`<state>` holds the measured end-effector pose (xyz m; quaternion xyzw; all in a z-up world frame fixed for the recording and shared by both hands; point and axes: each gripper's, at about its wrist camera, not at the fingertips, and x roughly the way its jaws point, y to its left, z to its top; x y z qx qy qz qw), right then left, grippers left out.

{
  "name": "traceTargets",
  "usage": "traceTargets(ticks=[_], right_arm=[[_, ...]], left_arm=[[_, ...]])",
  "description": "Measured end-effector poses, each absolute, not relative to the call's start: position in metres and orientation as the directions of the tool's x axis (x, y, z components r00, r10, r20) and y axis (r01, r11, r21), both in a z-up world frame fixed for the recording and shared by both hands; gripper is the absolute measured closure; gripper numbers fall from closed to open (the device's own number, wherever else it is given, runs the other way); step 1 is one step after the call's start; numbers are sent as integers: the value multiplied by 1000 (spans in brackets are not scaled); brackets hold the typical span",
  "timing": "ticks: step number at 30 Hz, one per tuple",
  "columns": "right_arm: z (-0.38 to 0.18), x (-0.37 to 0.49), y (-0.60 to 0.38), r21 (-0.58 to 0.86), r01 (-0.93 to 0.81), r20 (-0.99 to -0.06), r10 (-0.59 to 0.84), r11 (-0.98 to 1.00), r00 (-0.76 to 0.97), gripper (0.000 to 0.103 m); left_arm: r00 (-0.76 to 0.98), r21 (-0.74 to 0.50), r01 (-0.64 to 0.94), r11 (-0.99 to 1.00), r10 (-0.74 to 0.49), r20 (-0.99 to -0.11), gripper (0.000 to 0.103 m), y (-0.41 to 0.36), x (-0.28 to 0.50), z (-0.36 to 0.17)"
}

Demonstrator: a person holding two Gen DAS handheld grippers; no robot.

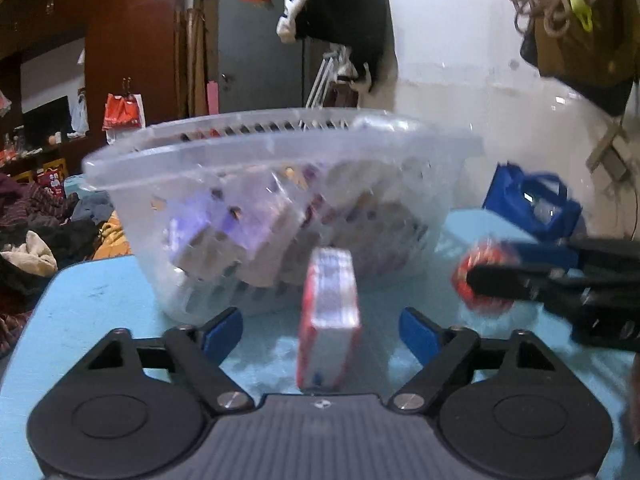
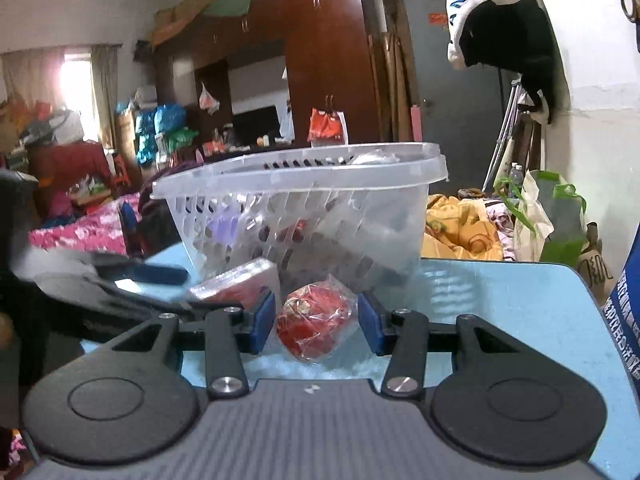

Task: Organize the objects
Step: 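Grasp a red-and-white box with the left tool while the right tool grasps the red-netted ball, then lower both items into the white basket and open both tools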

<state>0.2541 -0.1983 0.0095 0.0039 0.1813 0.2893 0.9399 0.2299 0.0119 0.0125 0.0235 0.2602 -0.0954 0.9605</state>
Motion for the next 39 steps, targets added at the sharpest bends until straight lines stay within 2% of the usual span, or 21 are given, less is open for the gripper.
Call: traceTargets(ticks=[1, 3, 4, 5, 11, 17, 21, 25, 27, 29, 32, 34, 35, 36, 37, 38, 39], right_arm=[[10, 254, -199, 116, -541, -328, 546, 833, 771, 54], [10, 253, -199, 115, -542, -316, 548, 833, 775, 54], [10, 253, -199, 113, -543, -317, 548, 832, 774, 54], [10, 253, -197, 110, -542, -317, 547, 833, 775, 54], [10, 252, -198, 106, -539, -310, 543, 835, 780, 54], [12, 244, -203, 99, -540, -268, 545, 836, 794, 54], [27, 230, -209, 133, -569, -212, 584, 812, 783, 54], [73, 228, -198, 93, -578, -154, 585, 811, 796, 54], [99, 243, -184, 83, -593, -135, 599, 801, 790, 54], [119, 264, -167, 71, -594, -138, 598, 801, 790, 54], [127, 310, -135, 32, -585, -212, 577, 811, 789, 54], [121, 338, -118, -2, -551, -270, 530, 835, 804, 53], [116, 346, -114, 2, -550, -280, 529, 835, 801, 52], [110, 354, -113, 12, -558, -285, 538, 830, 793, 42], [106, 360, -112, 18, -558, -300, 537, 830, 789, 20], [104, 363, -112, 12, -547, -303, 525, 837, 796, 11], [101, 362, -115, -2, -527, -287, 504, 850, 815, 3]], left_arm=[[846, 6, 194, 981, -164, -508, 28, 11, 229, 11], [847, 35, 185, 982, -142, -512, 65, 9, 226, 9], [844, 37, 186, 982, -141, -517, 72, 10, 226, 8], [841, 24, 193, 981, -153, -519, 75, 11, 226, 9], [859, -25, 218, 976, -204, -470, 75, 23, 211, 13], [896, -39, 258, 965, -255, -365, 75, 30, 185, 26], [916, -104, 284, 953, -302, -263, 75, 47, 158, 49], [931, -147, 288, 946, -312, -191, 75, 60, 166, 100], [937, -166, 267, 949, -296, -187, 75, 64, 191, 127], [935, -175, 230, 957, -268, -231, 75, 67, 224, 142], [919, -207, 177, 962, -237, -315, 75, 71, 272, 143], [917, -205, 140, 969, -205, -342, 74, 75, 291, 135], [917, -206, 131, 970, -197, -347, 68, 77, 298, 132], [917, -218, 120, 969, -193, -350, 53, 81, 304, 127], [918, -228, 97, 969, -175, -355, 44, 88, 305, 124], [921, -240, 79, 968, -162, -354, 24, 93, 306, 121], [926, -249, 81, 965, -165, -339, 15, 97, 305, 120]])
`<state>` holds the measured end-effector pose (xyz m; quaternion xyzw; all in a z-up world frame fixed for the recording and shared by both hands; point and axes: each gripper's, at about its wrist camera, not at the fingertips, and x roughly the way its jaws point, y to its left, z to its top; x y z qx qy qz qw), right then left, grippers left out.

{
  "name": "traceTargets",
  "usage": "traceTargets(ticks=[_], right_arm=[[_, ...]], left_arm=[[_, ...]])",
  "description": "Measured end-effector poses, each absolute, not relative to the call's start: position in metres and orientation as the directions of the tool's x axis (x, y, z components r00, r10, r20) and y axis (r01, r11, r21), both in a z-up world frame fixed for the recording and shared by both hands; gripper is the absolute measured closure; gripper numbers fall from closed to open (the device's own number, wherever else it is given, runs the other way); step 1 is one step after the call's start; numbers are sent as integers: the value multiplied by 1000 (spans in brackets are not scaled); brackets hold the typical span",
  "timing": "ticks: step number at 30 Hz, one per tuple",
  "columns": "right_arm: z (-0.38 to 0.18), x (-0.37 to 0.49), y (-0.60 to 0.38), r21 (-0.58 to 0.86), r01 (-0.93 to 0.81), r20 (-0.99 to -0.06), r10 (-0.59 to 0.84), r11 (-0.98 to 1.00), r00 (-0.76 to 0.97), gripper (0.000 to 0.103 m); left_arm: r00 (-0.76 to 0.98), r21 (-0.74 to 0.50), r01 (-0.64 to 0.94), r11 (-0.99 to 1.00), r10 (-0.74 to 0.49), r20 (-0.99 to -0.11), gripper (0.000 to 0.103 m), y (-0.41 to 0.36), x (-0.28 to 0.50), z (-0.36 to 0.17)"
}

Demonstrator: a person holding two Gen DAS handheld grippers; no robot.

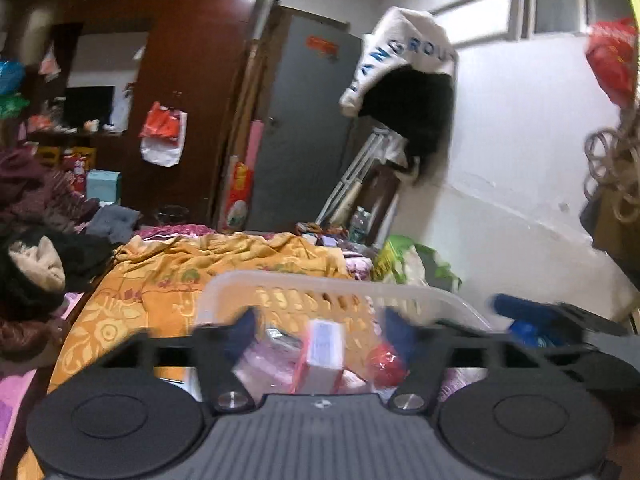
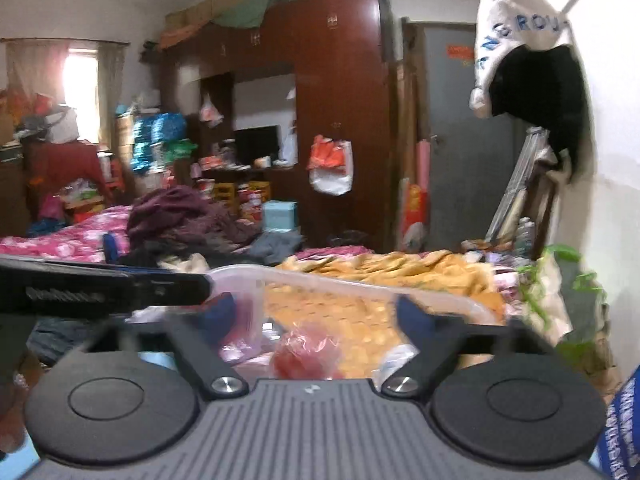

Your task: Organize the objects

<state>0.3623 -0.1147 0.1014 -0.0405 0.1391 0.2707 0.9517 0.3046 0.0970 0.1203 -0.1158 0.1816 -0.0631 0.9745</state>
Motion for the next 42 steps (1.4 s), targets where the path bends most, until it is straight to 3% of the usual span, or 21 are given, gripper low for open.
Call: traceTargets(ticks=[2, 5, 10, 13, 19, 23, 42], right_arm=[[101, 356, -126, -1, -508, -248, 492, 861, 835, 2], [109, 341, -148, 63, -538, -230, 536, 841, 812, 0], [125, 309, -171, 31, -475, -211, 471, 879, 857, 0], [118, 285, -189, 62, -425, -170, 429, 903, 887, 0], [106, 281, -203, 33, -505, -231, 498, 862, 836, 0], [101, 293, -195, 33, -483, -296, 471, 875, 831, 0], [82, 288, -197, 40, -469, -323, 456, 882, 830, 0]], left_arm=[[938, -243, 98, 965, -171, -300, 14, 102, 293, 119], [950, -188, 131, 973, -177, -256, 0, 99, 270, 123], [959, -165, 200, 966, -228, -169, 0, 91, 229, 127], [954, -122, 151, 981, -177, -241, 0, 76, 221, 121], [930, -108, 123, 987, -153, -334, 0, 62, 227, 112], [932, -89, 98, 991, -123, -341, 0, 63, 229, 110], [925, -26, 29, 999, -36, -377, 0, 61, 224, 100]])
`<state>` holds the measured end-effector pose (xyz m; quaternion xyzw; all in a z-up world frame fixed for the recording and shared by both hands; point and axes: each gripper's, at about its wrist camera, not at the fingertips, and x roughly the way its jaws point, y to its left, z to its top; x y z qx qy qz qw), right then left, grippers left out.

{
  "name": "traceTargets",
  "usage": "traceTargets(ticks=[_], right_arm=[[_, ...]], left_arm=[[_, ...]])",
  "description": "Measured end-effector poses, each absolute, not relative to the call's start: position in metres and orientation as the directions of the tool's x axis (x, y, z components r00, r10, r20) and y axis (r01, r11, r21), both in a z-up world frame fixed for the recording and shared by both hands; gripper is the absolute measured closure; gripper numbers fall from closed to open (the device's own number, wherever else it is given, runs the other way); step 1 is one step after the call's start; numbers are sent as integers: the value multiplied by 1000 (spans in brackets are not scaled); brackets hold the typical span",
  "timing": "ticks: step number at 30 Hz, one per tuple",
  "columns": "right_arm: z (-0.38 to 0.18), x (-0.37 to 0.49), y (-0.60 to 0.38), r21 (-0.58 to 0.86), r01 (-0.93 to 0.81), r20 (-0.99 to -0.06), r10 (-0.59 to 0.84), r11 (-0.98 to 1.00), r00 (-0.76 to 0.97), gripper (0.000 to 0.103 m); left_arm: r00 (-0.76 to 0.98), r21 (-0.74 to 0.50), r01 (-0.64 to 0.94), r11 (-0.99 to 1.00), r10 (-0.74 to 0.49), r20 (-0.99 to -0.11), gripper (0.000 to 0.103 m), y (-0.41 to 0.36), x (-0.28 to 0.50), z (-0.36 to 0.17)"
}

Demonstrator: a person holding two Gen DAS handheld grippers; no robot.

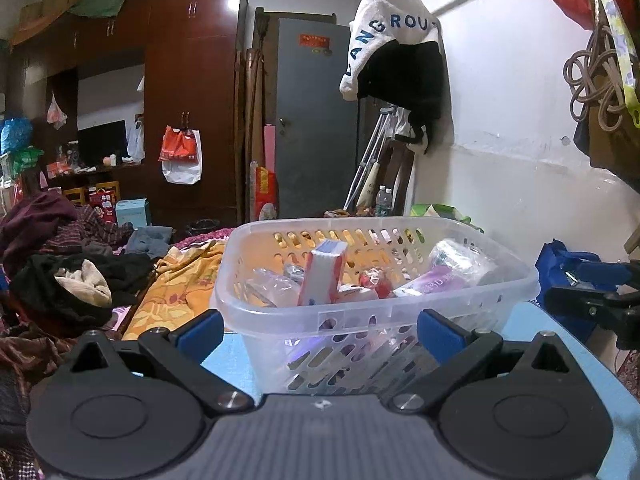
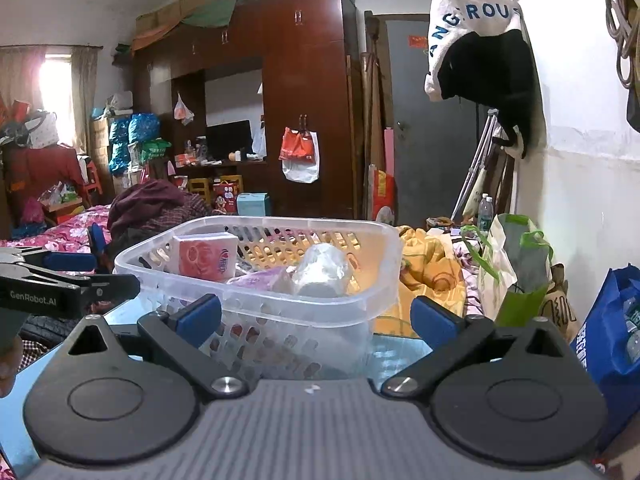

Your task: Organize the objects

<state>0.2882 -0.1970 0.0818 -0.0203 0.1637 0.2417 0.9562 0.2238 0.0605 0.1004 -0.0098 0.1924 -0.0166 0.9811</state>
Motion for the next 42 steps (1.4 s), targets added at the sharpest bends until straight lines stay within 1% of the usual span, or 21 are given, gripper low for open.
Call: traceTargets(ticks=[21, 42], right_arm=[[78, 286, -199, 59, -472, -330, 463, 880, 823, 0], [78, 280, -198, 39, -480, -323, 466, 876, 824, 0]], left_arm=[[921, -16, 25, 1000, -30, -388, 0, 53, 224, 98], [918, -10, 37, 999, -38, -395, 0, 45, 222, 95]])
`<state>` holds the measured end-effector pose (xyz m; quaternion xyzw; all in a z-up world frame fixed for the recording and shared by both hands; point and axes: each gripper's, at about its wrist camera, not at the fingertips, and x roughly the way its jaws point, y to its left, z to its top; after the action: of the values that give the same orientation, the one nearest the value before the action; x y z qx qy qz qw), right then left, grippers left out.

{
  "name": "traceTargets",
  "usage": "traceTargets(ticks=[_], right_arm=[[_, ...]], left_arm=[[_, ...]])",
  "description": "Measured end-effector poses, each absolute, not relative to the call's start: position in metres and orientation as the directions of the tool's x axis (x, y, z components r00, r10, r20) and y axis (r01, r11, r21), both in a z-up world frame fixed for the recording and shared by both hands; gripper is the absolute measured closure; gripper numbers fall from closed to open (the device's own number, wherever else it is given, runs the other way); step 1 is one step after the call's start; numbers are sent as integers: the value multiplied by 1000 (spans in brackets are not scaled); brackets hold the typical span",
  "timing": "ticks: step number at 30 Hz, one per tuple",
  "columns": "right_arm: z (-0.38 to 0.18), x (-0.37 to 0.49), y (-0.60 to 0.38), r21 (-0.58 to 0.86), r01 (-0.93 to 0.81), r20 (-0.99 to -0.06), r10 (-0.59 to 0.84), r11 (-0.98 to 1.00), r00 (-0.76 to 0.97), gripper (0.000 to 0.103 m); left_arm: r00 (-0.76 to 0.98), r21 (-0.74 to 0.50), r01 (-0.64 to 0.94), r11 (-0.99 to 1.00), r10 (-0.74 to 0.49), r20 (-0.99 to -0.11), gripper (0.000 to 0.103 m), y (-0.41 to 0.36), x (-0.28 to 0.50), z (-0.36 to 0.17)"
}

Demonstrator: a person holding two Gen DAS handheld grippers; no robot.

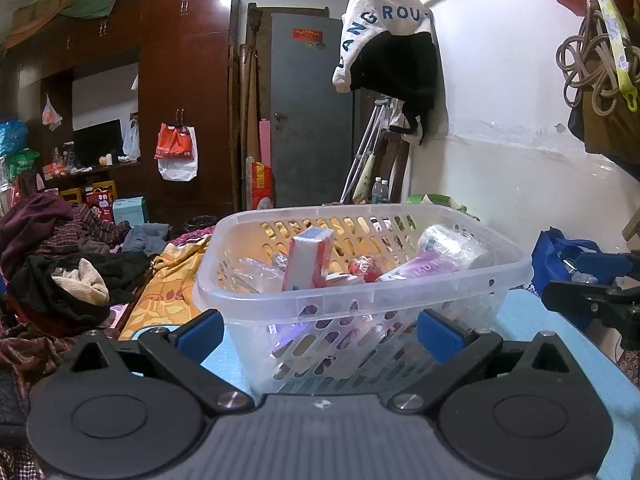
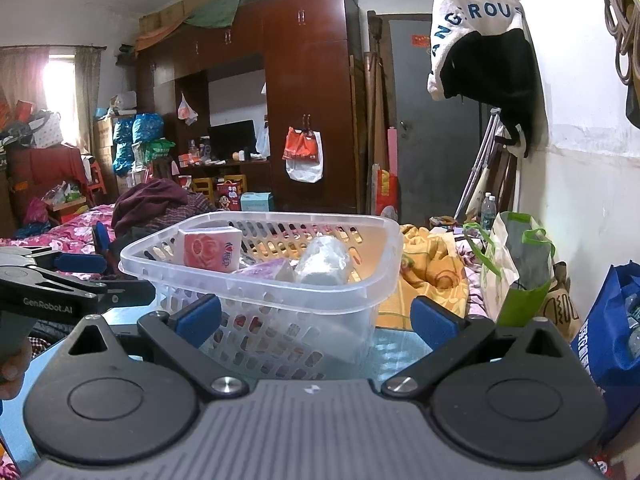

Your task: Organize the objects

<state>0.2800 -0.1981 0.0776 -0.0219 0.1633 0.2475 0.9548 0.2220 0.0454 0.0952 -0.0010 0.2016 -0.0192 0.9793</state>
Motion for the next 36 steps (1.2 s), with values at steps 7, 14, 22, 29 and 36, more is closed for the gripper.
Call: traceTargets(ticks=[7, 14, 22, 29, 36], right_arm=[[78, 280, -198, 36, -478, -322, 463, 878, 826, 0], [78, 279, -199, 39, -475, -321, 461, 879, 827, 0], [79, 280, -200, 38, -476, -319, 462, 879, 828, 0], [79, 281, -200, 35, -478, -322, 463, 878, 826, 0], [79, 281, -200, 35, -478, -322, 463, 877, 826, 0]], left_arm=[[917, -12, 39, 999, -40, -397, 0, 44, 223, 95], [917, -10, 41, 999, -42, -398, 0, 42, 223, 96], [914, -11, 48, 999, -48, -402, 0, 39, 223, 96], [915, -9, 42, 999, -42, -401, 0, 39, 223, 97], [915, -8, 45, 999, -45, -401, 0, 39, 224, 97]])
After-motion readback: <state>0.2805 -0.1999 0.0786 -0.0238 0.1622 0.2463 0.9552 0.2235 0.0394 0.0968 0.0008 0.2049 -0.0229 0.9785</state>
